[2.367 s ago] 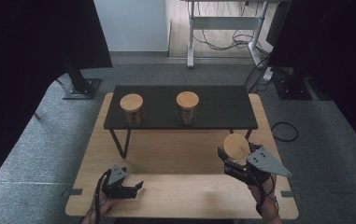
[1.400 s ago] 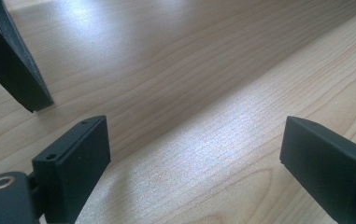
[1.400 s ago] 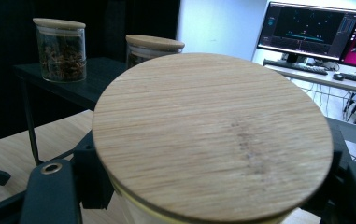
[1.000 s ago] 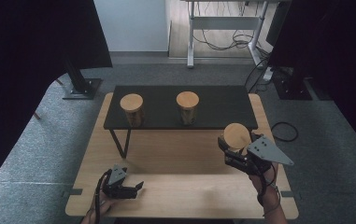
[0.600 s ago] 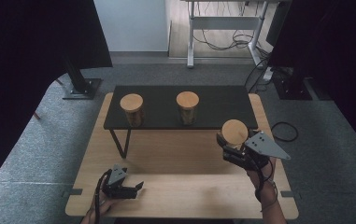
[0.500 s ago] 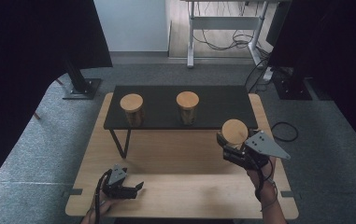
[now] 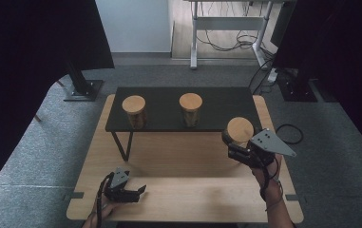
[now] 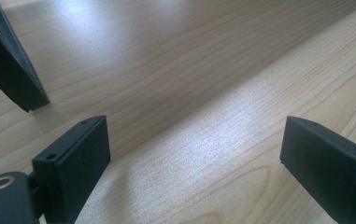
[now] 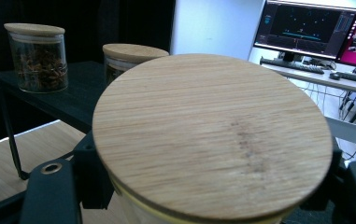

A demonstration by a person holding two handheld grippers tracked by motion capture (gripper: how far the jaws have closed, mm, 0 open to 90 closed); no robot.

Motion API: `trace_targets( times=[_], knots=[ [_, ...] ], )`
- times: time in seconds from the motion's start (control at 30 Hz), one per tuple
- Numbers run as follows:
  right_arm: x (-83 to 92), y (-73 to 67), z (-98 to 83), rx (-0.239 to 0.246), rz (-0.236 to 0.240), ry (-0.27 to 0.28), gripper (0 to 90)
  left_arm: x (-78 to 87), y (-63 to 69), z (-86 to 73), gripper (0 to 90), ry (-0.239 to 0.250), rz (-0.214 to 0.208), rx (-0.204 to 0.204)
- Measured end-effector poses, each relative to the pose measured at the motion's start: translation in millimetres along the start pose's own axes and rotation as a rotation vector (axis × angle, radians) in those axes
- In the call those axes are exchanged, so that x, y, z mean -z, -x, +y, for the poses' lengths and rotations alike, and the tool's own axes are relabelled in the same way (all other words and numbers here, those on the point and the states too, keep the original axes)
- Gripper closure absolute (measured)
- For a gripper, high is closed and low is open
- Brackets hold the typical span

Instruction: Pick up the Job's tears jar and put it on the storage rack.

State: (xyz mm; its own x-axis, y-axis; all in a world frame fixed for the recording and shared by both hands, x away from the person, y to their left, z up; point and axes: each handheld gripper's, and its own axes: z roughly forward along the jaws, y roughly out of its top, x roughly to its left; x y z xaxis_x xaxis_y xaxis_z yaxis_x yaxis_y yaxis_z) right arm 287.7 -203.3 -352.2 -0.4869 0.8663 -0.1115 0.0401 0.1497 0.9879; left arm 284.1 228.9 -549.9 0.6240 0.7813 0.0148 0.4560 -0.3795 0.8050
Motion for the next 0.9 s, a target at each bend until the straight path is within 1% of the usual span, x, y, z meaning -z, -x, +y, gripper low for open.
trace_targets(
  times=[0.43,0.9],
  knots=[
    [-4.2,6.2,3.0,-0.016,-0.003,0.001,24.7,0.0,0.1,0.0,7.9,0.000,-0.001,-0.003],
    [-6.0,8.9,7.8,-0.025,-0.002,0.018,24.7,-0.3,0.1,0.1,8.0,-0.003,-0.004,-0.005]
  ],
)
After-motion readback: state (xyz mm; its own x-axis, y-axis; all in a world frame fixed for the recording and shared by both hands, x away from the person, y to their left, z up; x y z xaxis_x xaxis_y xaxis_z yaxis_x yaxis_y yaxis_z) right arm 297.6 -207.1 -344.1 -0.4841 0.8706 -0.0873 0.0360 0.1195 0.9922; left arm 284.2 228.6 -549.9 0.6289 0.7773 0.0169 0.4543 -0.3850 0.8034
